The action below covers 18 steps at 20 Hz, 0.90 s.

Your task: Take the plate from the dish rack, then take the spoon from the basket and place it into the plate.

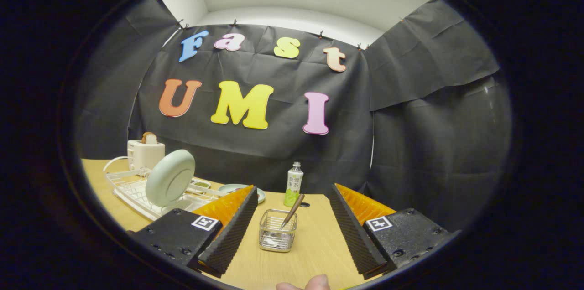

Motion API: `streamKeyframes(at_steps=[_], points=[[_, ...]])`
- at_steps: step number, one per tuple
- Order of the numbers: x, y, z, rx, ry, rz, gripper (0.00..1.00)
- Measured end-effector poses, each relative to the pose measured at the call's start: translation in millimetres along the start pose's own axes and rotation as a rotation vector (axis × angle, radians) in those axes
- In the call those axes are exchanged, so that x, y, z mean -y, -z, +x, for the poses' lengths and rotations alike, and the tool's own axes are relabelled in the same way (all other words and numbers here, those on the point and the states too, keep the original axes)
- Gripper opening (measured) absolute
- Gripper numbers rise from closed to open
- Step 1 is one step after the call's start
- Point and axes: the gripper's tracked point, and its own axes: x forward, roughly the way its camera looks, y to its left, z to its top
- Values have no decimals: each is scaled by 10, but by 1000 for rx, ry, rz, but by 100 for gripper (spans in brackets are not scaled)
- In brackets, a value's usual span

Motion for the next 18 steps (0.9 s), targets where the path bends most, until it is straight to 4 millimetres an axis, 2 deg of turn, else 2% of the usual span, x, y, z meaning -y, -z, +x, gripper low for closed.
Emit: streamKeyframes(at_steps=[3,7,10,12,15,18], points=[[-107,-13,-99,-8,-8,53,100],[-149,-85,-104,4,-22,118,100],[-304,94,-94,-70,-72,164,100],[-351,106,-111,-109,-95,185,100],[-431,-57,-155,-113,-107,175,100],[-480,-392,-298,-62,-144,152,100]])
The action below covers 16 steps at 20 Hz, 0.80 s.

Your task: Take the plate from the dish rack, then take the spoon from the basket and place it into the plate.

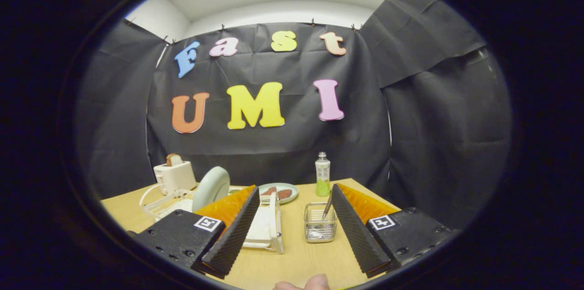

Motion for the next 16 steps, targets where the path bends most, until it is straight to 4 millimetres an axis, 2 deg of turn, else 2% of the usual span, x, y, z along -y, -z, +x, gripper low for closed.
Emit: streamKeyframes(at_steps=[3,6,10,16], points=[[-60,-191,-31,5,-41,10,100],[-210,-377,54,5,-75,8,100],[-628,-396,307,-46,-144,3,100],[-1281,-401,832,-216,-232,-67,100]])
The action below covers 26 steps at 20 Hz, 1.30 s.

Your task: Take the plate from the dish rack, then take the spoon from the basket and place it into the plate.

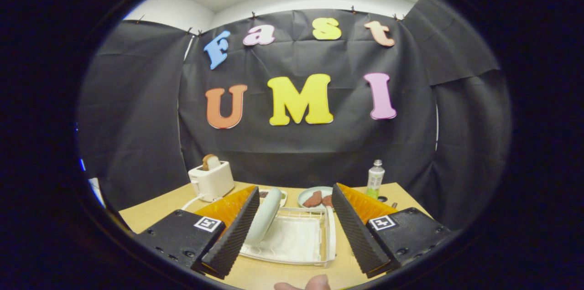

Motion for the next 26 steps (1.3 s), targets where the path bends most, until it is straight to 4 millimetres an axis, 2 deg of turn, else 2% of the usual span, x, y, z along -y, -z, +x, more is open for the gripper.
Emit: streamKeyframes(at_steps=[3,5,9,13,16,18,21,23,25,26], points=[[-191,-70,338,-108,-30,-19,100],[-244,-2,593,-203,-35,-22,100],[-277,351,1048,-441,-43,13,100],[-348,540,1299,-594,-55,69,100],[-411,566,1475,-675,-68,146,100],[-434,628,1547,-710,-55,146,86],[-476,745,1515,-771,-31,168,66],[-388,745,1511,-778,33,160,52],[-360,733,1472,-778,71,163,42],[-342,705,1444,-776,89,161,40]])
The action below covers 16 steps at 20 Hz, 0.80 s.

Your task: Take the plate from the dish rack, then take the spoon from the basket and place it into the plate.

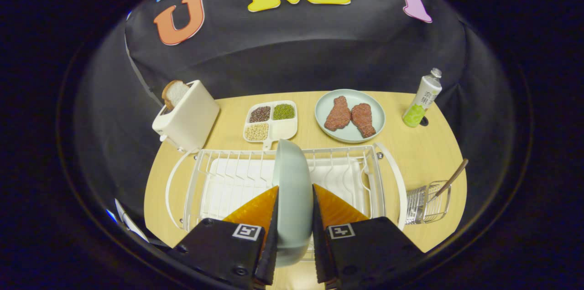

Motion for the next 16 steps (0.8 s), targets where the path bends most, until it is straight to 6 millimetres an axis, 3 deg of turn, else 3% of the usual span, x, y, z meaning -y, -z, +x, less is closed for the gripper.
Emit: streamKeyframes(at_steps=[5,8,11,14,16], points=[[173,-60,-164,19,114,-27,34],[183,-163,-247,35,217,-112,33],[63,-303,-492,97,224,-174,30],[-15,-158,-767,137,131,-164,26],[-57,123,-940,141,2,-111,26]])
